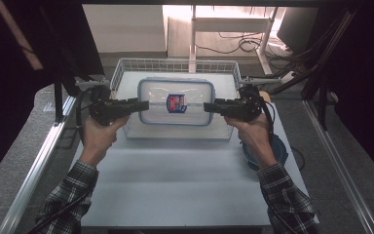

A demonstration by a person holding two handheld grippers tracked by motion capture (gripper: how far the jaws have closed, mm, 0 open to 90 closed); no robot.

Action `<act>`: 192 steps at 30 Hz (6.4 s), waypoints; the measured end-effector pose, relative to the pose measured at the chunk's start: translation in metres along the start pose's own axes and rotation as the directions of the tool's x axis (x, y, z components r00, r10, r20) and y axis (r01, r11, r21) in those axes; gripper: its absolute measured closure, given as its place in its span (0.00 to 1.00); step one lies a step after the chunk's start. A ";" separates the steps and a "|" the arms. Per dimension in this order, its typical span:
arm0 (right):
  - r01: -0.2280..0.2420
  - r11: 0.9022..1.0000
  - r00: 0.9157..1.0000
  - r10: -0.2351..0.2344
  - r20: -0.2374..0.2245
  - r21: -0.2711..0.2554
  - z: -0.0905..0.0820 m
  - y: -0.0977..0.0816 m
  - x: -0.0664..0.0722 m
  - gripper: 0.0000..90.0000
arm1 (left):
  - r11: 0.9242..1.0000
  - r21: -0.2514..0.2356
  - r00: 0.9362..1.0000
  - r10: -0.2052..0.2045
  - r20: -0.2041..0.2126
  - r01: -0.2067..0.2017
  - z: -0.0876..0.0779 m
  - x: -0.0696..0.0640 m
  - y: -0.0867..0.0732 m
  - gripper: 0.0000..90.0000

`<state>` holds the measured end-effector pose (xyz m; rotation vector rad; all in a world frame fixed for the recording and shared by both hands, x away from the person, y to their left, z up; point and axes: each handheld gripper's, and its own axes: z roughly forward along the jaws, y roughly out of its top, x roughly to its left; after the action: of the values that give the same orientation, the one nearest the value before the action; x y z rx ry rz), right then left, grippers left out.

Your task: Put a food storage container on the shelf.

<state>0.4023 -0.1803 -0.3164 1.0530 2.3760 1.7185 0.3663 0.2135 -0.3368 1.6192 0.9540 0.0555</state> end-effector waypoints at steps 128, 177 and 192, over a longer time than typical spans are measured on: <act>0.038 0.998 0.972 -0.049 0.231 0.054 0.030 0.054 -0.019 0.78 | 1.000 0.003 0.983 -0.004 -0.186 0.005 0.030 0.042 0.049 0.60; 0.277 0.955 0.935 -0.293 0.200 0.105 -0.002 -0.091 0.031 0.03 | 0.968 0.142 0.959 0.230 -0.168 -0.207 0.010 -0.026 -0.127 0.09; 0.258 0.961 0.934 -0.274 0.231 0.099 -0.010 -0.142 0.029 0.02 | 0.959 0.135 0.954 0.268 -0.134 -0.251 0.003 -0.031 -0.167 0.04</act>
<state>0.3054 -0.1964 -0.4231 0.8432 2.3082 1.3456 0.2567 0.1880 -0.4642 1.8633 0.8650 0.3125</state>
